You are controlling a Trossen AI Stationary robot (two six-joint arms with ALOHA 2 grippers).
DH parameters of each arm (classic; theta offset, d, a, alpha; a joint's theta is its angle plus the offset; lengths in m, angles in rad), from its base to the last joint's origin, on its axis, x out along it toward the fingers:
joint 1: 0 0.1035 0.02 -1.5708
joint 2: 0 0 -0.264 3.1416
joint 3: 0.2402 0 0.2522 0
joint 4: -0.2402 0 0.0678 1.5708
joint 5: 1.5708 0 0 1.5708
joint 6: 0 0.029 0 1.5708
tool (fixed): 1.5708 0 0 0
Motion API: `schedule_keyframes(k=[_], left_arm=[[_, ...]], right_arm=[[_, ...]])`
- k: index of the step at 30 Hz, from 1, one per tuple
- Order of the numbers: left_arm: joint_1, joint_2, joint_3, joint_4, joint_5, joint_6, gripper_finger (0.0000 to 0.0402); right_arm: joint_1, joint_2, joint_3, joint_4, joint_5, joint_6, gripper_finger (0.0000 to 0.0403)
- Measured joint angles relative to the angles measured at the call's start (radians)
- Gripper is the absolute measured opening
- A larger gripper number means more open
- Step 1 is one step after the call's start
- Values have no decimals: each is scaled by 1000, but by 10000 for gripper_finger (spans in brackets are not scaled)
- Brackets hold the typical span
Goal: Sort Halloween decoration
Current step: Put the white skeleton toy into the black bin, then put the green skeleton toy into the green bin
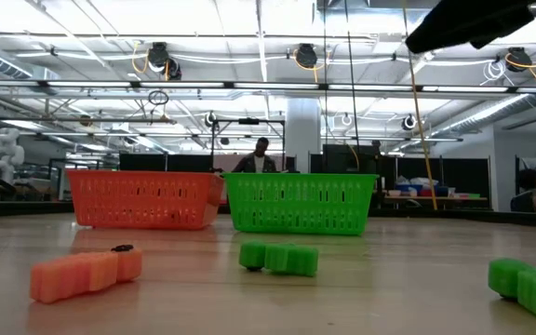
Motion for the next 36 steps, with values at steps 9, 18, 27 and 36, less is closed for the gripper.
schedule_keyframes(k=[9,18,27,36], left_arm=[[-109,-36,0,-306,178,-394,14],[-188,-31,0,-450,303,-641,25],[-205,-14,0,-451,301,-738,88],[-205,30,0,-450,299,-738,128]], right_arm=[[3,32,0,6,38,-4,109],[1,74,0,19,52,-4,109],[1,98,0,55,49,-12,109],[2,98,0,57,46,-12,109]])
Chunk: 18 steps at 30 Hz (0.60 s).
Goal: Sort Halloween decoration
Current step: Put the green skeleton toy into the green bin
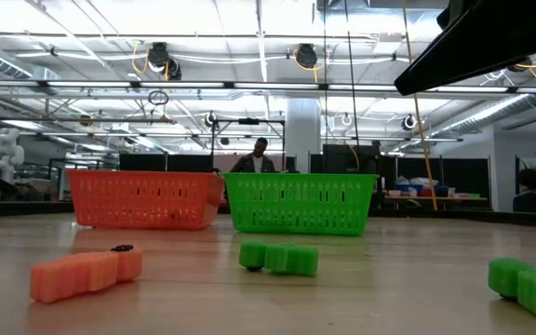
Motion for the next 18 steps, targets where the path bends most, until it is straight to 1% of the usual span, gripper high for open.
schedule_keyframes(k=[2,4,6,9,12,14,16,18], left_arm=[[4,0,0,6,-13,0,129],[5,0,0,19,-51,0,130],[5,0,0,40,-113,1,130],[5,0,0,70,-227,35,130],[5,0,0,144,-374,134,130],[7,0,0,214,-473,229,130],[13,0,0,287,-550,339,130],[25,0,0,361,-607,436,130]], right_arm=[[1,0,0,0,-1,-3,109],[1,0,0,0,-22,-8,109],[1,-6,0,-1,-75,3,109],[1,-24,0,-12,-188,74,109],[4,-45,0,-48,-317,148,109],[10,-54,0,-83,-398,214,109],[21,-56,0,-116,-455,286,109],[34,-56,0,-157,-498,369,109]])
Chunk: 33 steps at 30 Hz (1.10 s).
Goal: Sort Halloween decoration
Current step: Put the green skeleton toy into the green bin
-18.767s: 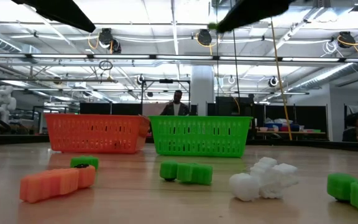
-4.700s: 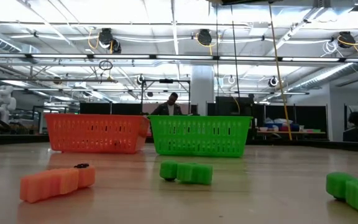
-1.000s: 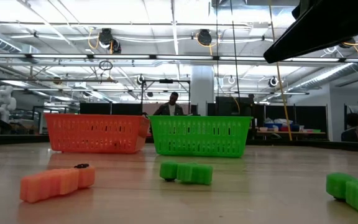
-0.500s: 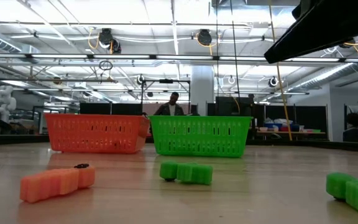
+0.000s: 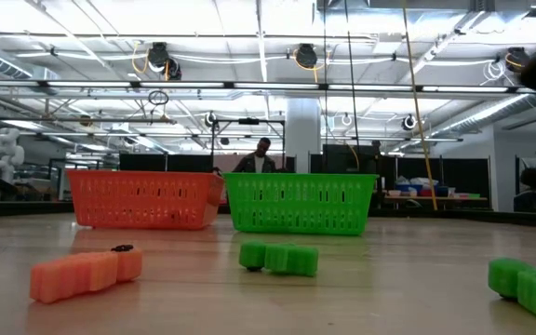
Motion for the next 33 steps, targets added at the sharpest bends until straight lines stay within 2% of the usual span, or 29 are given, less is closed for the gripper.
schedule_keyframes(k=[5,9,13,18,24,29,33], left_arm=[[48,4,0,79,-22,97,130],[88,38,0,88,-22,98,130],[117,80,0,113,-22,98,130],[143,99,0,207,62,97,130],[142,99,0,307,113,96,130],[143,100,0,316,114,96,130],[143,100,0,323,115,96,130]], right_arm=[[38,0,66,-166,-71,180,109],[82,0,115,-208,28,211,109],[95,19,121,-161,173,144,109],[64,73,121,-89,235,50,109],[34,136,121,36,239,-2,109],[38,164,121,40,214,12,109],[39,192,121,48,213,-54,109]])
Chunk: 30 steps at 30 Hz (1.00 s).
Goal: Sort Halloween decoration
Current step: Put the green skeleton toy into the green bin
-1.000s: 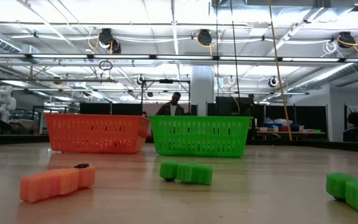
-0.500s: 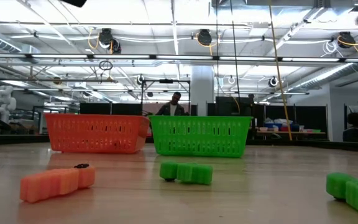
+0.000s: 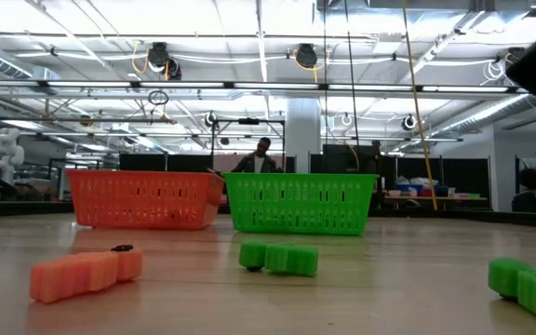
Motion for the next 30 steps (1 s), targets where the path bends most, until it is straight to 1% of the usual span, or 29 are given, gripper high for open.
schedule_keyframes(k=[5,11,13,17,22,26,30], left_arm=[[0,0,0,-1,0,-3,130],[0,0,0,-4,0,2,130],[0,0,0,-8,0,2,130],[0,0,0,-11,0,2,130],[-3,1,0,-11,1,1,130],[-4,1,0,-11,17,-6,130],[-12,1,0,-11,30,-7,130]], right_arm=[[-4,37,0,17,0,-1,109],[-13,87,0,120,27,-85,109],[-23,95,0,130,27,-94,109],[-42,98,0,119,27,-84,109],[-60,97,0,99,26,-142,109],[-77,96,1,53,23,-149,109],[-88,76,2,-30,21,-126,109]])
